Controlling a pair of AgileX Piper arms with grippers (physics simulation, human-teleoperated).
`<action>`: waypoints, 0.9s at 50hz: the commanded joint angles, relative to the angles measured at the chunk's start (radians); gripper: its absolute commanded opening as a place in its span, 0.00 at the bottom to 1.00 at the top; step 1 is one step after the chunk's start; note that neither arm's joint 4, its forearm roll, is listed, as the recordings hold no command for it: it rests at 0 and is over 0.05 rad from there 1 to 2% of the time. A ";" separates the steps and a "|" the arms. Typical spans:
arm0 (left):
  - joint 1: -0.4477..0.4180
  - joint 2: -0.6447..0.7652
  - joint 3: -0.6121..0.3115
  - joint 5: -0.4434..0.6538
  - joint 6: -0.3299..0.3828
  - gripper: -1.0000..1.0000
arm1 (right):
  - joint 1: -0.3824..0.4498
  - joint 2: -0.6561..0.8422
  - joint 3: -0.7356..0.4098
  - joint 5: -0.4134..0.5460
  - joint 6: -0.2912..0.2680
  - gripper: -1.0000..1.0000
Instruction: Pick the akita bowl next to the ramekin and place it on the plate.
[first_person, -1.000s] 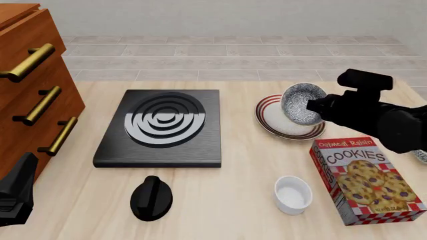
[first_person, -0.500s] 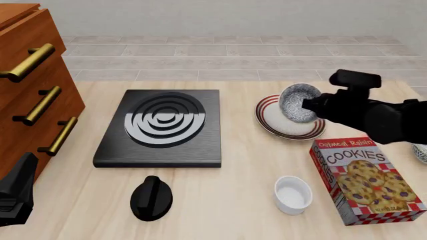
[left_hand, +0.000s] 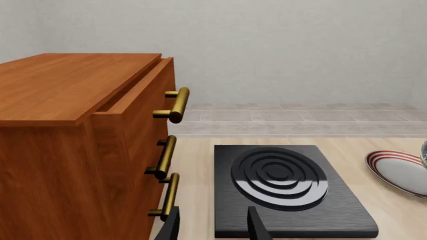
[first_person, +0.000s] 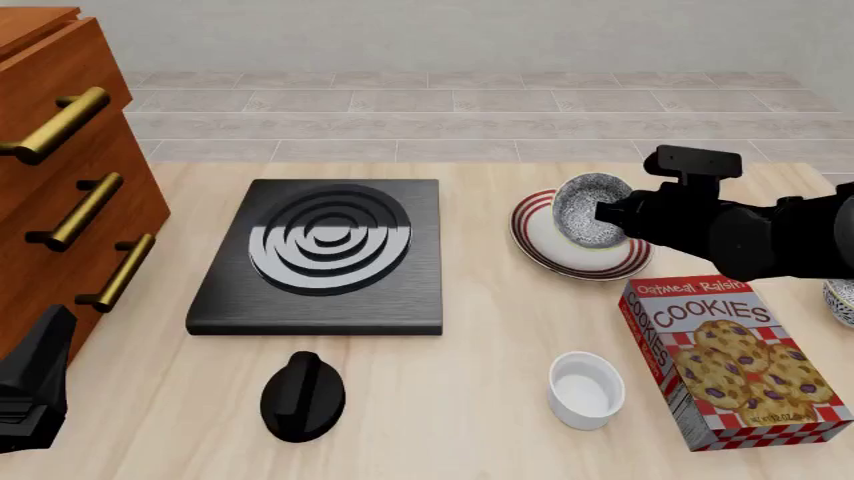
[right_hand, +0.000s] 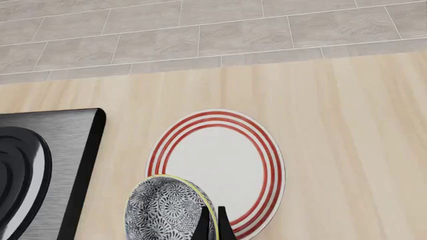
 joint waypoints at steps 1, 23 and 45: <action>0.000 0.000 0.000 0.000 0.000 1.00 | -0.008 0.035 -0.024 -0.013 -0.010 0.00; 0.000 0.000 0.000 0.000 0.000 1.00 | -0.015 0.093 -0.073 -0.019 -0.039 0.00; 0.000 0.000 0.000 0.000 0.000 1.00 | -0.035 0.184 -0.131 -0.034 -0.081 0.00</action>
